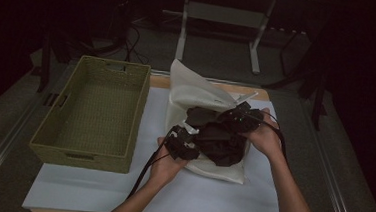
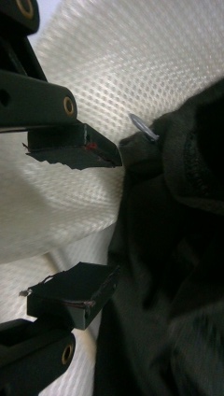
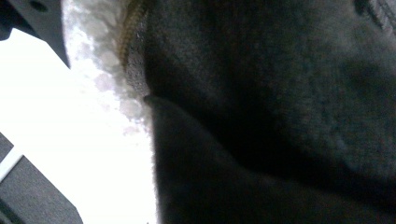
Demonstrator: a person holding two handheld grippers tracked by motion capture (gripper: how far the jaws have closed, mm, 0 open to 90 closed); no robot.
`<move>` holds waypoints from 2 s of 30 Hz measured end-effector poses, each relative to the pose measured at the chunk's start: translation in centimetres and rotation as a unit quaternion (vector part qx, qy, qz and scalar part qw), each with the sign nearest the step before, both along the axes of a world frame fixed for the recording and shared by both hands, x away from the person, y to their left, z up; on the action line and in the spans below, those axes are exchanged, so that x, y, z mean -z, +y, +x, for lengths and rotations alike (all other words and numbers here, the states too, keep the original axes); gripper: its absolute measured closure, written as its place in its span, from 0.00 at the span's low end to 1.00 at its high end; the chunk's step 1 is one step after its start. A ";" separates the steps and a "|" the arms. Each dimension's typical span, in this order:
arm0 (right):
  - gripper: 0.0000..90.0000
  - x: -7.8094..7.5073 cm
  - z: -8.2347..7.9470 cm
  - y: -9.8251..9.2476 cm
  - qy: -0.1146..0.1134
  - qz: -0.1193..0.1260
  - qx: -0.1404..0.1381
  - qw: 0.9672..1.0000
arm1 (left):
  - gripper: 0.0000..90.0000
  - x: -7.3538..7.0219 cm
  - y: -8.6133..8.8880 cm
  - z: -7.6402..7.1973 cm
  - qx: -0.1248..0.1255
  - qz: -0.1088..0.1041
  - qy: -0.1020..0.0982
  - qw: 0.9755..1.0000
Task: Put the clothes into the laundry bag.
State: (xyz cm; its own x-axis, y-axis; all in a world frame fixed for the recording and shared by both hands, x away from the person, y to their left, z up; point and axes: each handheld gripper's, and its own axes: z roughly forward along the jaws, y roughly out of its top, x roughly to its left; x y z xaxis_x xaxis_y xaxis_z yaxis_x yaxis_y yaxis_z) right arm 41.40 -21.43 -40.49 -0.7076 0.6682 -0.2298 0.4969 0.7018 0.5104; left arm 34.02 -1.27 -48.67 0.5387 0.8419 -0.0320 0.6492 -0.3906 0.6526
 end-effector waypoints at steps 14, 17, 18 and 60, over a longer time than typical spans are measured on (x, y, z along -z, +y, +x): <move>0.70 0.1 0.0 -0.2 0.002 0.004 -0.002 1.000 | 0.96 0.7 1.5 -0.4 -0.029 0.018 0.010 0.999; 0.70 0.1 0.0 -0.3 0.002 0.004 -0.002 1.000 | 0.96 0.0 3.1 -1.8 -0.035 -0.004 0.000 0.999; 0.70 0.1 0.0 -0.2 0.002 0.003 -0.001 1.000 | 0.97 -0.1 3.6 -2.2 -0.037 -0.010 -0.004 0.999; 0.70 0.2 -0.1 -0.3 0.009 0.008 -0.005 1.000 | 0.98 1.0 2.9 -0.2 -0.037 0.087 -0.035 0.995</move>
State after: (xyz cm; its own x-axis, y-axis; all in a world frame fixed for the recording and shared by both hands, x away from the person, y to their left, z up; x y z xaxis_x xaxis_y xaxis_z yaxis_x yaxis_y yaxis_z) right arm 41.33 -21.68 -40.74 -0.7181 0.6646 -0.2065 0.4996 0.6989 0.5118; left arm 33.85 1.64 -49.69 0.4712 0.8685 0.1538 0.6355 -0.4552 0.6236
